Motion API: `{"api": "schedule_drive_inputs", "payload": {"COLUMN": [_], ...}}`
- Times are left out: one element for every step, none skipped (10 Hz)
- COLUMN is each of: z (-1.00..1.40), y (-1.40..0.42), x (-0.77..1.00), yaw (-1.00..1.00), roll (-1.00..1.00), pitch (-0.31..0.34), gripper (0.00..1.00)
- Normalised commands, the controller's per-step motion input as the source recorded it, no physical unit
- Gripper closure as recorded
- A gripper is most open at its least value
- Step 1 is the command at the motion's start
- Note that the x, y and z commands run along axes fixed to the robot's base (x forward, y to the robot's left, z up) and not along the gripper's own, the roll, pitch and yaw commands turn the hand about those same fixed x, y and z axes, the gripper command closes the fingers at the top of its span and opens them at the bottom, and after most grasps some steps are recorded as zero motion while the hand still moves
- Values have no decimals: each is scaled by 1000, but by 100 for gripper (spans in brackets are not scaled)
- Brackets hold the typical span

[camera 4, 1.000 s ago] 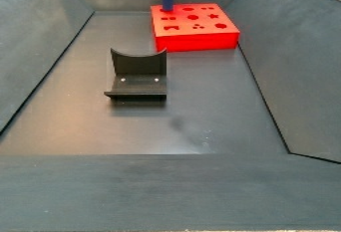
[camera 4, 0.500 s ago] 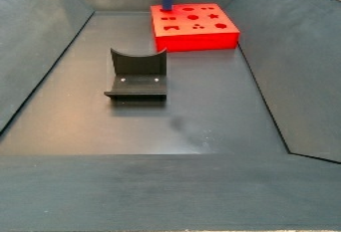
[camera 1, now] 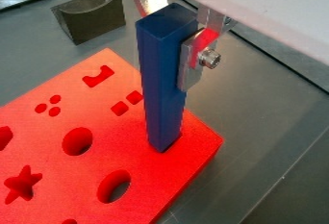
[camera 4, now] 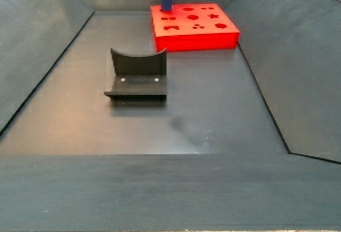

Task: Pick up the rectangle object. Move up. Move to above the board. Insert the rectangle object.
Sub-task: Insert the rectangle object.

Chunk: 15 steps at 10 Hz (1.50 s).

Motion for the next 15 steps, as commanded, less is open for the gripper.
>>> {"api": "schedule_drive_inputs", "payload": {"z": [-31, -49, -66, -57, -57, -66, -51, -46, -26, -63, -106, -171, -109, -51, -329], "y": [-9, -49, -46, -54, -100, -57, 0, 0, 0, 0, 40, 120, 0, -9, -20], "x": [51, 100, 177, 203, 203, 200, 129, 63, 0, 0, -117, -94, 0, 0, 51], "yaw": [0, -14, -49, -57, -46, -49, -49, -26, 0, 0, 183, 594, 449, 0, 0], "roll": [7, 20, 13, 16, 39, 36, 34, 36, 54, 60, 96, 147, 127, 1, 81], "pitch": [9, 19, 40, 51, 49, 57, 39, 20, 0, 0, 0, 0, 0, 0, 41], "gripper": [100, 100, 100, 100, 100, 100, 100, 100, 100, 100, 100, 100, 100, 100, 100]}}
